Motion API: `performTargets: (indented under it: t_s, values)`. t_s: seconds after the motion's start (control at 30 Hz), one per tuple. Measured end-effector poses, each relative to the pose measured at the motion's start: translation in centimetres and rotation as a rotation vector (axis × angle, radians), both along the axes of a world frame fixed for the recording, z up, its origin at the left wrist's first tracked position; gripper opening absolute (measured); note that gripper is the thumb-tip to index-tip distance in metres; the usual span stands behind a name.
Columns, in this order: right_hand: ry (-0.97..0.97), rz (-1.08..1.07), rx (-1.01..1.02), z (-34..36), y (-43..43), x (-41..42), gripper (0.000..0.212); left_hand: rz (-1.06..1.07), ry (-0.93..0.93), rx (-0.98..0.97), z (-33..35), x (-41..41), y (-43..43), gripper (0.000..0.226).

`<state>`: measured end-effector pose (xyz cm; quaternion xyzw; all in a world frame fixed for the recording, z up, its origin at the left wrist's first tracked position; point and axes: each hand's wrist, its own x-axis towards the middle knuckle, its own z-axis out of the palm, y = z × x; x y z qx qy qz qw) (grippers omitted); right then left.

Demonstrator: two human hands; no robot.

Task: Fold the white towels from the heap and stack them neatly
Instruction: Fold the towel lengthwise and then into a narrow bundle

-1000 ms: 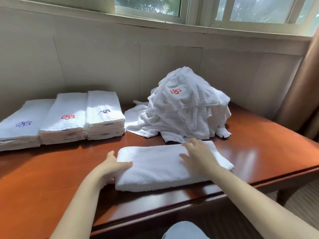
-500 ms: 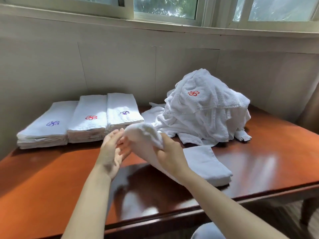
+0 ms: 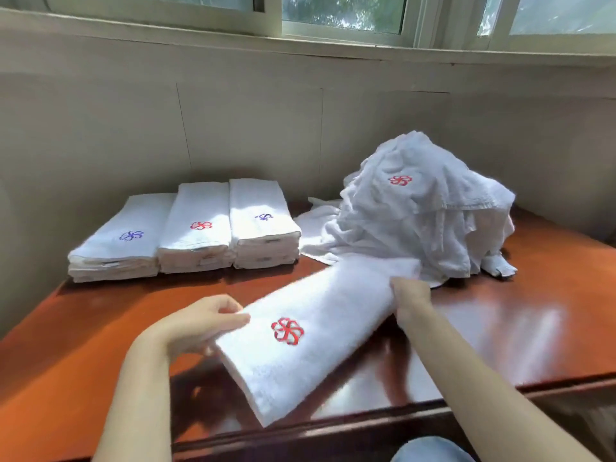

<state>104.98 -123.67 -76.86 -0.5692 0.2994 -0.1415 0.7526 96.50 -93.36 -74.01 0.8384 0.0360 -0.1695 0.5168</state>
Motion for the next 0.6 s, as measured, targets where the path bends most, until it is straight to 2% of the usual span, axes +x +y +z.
performTargets:
  t_s: [0.07, 0.17, 0.23, 0.27, 0.3, 0.37, 0.43, 0.47, 0.5, 0.6]
  values:
    - [0.126, -0.036, -0.112, -3.2, -1.0, -0.3, 0.045, -0.023, 0.084, 0.242, -1.2, 0.2, 0.2, 0.016]
    - [0.129, -0.135, -0.391, -3.1, -1.5, -0.4, 0.047, 0.003, 0.036, 0.284, -1.8, 0.6, 0.3, 0.020]
    - [0.051, -0.173, -0.728, -1.5, -0.7, -0.7, 0.051, -0.004, -0.005, 0.324, -2.0, 0.7, 0.5, 0.023]
    - [-0.060, -0.150, -0.908, -1.0, 0.0, -0.8, 0.048, -0.012, -0.020, 0.350, -2.1, 0.7, 0.5, 0.024]
    - [-0.196, -0.052, -1.058, -0.5, 1.1, -1.0, 0.042, -0.019, -0.033, 0.368, -2.1, 0.8, 0.5, 0.025]
    - [-0.406, 0.394, -1.255, -0.5, 3.7, -1.7, 0.036, -0.042, -0.054, 0.393, -2.2, 0.9, 0.5, 0.027]
    - [-0.385, 0.941, -1.487, -2.1, 5.6, -2.0, 0.045, -0.066, -0.051, 0.419, -2.2, 0.9, 0.7, 0.028]
    - [-0.313, 1.085, -1.606, -3.0, 5.7, -1.8, 0.048, -0.075, -0.045, 0.426, -2.3, 0.9, 0.9, 0.028]
    - [-0.227, 1.128, -1.669, -3.4, 5.2, -1.2, 0.049, -0.083, -0.039, 0.430, -2.3, 0.9, 0.9, 0.029]
    - [0.002, 0.984, -1.660, -3.3, 1.4, 1.3, 0.050, -0.109, -0.024, 0.429, -2.4, 0.9, 0.9, 0.035]
